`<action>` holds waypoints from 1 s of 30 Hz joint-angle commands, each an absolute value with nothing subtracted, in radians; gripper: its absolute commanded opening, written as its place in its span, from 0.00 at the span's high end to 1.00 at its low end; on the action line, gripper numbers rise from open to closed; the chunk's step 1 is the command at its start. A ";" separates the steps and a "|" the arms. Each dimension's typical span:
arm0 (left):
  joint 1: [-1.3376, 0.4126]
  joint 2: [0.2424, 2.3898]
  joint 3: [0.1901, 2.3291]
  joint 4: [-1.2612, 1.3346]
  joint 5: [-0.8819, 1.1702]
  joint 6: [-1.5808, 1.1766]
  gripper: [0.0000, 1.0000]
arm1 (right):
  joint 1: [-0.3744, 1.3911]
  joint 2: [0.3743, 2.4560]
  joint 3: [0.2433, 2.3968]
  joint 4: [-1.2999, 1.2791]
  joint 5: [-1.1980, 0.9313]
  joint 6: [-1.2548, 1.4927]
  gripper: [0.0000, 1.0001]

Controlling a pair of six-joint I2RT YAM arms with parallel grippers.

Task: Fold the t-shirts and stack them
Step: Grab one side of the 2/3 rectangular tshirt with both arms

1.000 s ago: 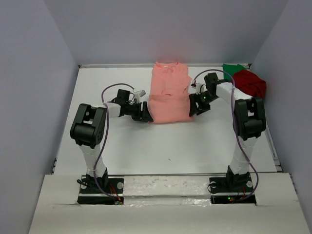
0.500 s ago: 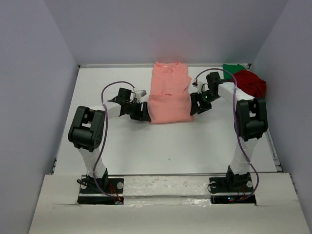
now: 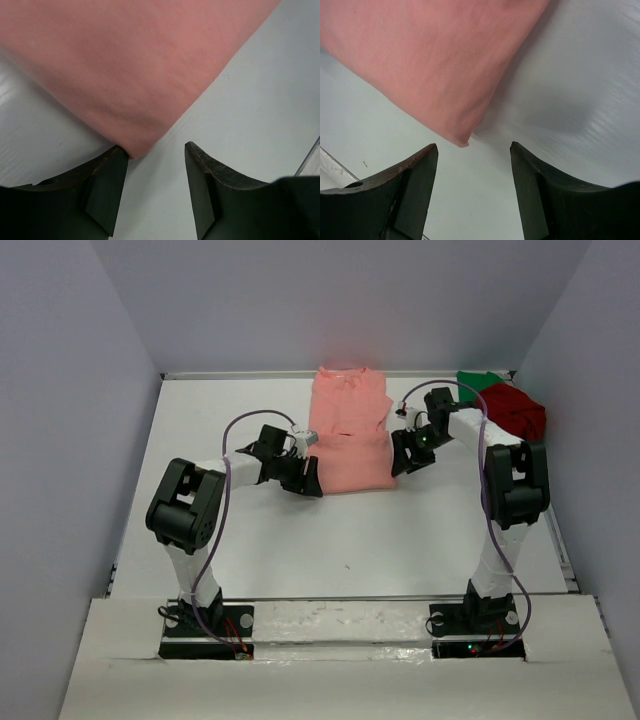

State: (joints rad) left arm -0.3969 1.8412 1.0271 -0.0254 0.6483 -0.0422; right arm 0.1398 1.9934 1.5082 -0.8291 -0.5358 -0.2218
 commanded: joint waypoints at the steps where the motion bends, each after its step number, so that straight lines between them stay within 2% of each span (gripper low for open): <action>1: -0.414 1.864 0.966 -0.098 0.543 -0.028 0.39 | 0.121 1.960 1.519 -0.810 -0.560 -0.244 0.34; 10: -0.414 1.916 1.017 -0.143 0.427 -0.006 0.46 | 0.112 1.959 1.497 -0.807 -0.583 -0.265 0.34; 14: -0.414 1.928 1.026 -0.153 0.399 -0.006 0.57 | 0.112 1.967 1.485 -0.802 -0.597 -0.275 0.34; 17: -0.417 1.931 1.029 -0.153 0.393 0.021 0.71 | 0.112 1.977 1.483 -0.798 -0.601 -0.275 0.34; 18: -0.419 1.931 1.032 -0.155 0.391 0.025 0.79 | 0.112 1.979 1.483 -0.799 -0.603 -0.275 0.34; 21: -0.431 1.931 1.034 -0.160 0.370 0.028 0.92 | 0.112 1.982 1.485 -0.799 -0.606 -0.279 0.34; 26: -0.442 1.934 1.040 -0.163 0.362 0.032 0.98 | 0.112 1.986 1.485 -0.801 -0.614 -0.281 0.34; 30: -0.456 1.931 1.043 -0.164 0.361 0.032 1.00 | 0.112 1.994 1.474 -0.804 -0.658 -0.275 0.34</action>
